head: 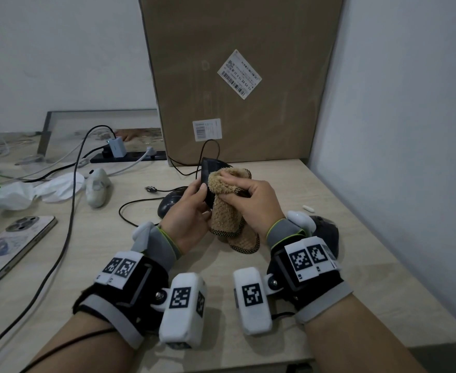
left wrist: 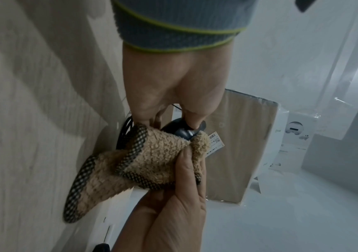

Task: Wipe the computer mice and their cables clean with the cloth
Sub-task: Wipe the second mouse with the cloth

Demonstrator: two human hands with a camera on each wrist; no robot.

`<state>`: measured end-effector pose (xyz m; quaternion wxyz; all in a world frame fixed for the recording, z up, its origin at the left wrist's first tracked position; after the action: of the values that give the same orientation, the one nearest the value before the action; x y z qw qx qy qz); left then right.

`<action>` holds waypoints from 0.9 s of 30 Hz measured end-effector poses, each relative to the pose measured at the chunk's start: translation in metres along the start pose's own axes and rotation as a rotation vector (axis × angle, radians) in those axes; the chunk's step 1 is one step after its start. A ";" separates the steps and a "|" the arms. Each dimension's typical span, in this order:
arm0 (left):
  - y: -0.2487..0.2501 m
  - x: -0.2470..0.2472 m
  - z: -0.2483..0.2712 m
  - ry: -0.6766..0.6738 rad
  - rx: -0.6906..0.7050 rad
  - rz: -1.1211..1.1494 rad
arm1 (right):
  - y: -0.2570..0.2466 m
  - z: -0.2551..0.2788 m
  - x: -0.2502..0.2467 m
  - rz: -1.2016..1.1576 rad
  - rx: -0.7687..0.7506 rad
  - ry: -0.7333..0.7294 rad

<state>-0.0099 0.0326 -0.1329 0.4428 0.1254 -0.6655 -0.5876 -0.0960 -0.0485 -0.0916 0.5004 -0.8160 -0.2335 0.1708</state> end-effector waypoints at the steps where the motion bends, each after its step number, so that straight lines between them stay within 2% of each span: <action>1: -0.001 0.002 0.001 -0.021 -0.007 -0.010 | -0.001 0.000 -0.001 0.011 -0.007 0.005; 10: -0.011 0.015 0.015 -0.151 -0.118 -0.115 | -0.003 -0.008 -0.021 0.105 -0.036 0.214; 13: -0.013 0.020 0.017 -0.195 -0.131 -0.063 | -0.001 -0.008 -0.020 0.088 -0.016 0.220; 17: -0.012 0.019 0.015 -0.177 -0.137 -0.030 | 0.001 -0.009 -0.018 0.096 -0.012 0.201; 23: -0.013 0.016 0.016 -0.208 -0.115 -0.221 | 0.006 -0.012 -0.033 0.108 0.030 0.310; 27: -0.013 0.012 0.016 -0.194 -0.108 -0.287 | 0.009 -0.012 -0.032 0.111 0.057 0.289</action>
<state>-0.0325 0.0316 -0.1377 0.2944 0.1379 -0.6478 -0.6890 -0.1146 -0.0790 -0.0931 0.5416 -0.8291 -0.1089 0.0855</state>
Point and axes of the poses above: each hand's wrist, its own z-axis away from the middle knuckle, its own x-axis out of the palm, y = z × x, the point moved 8 cm from there along -z, towards the middle knuckle, and after that the axes turned 14 degrees about y, right-handed, at the moved point
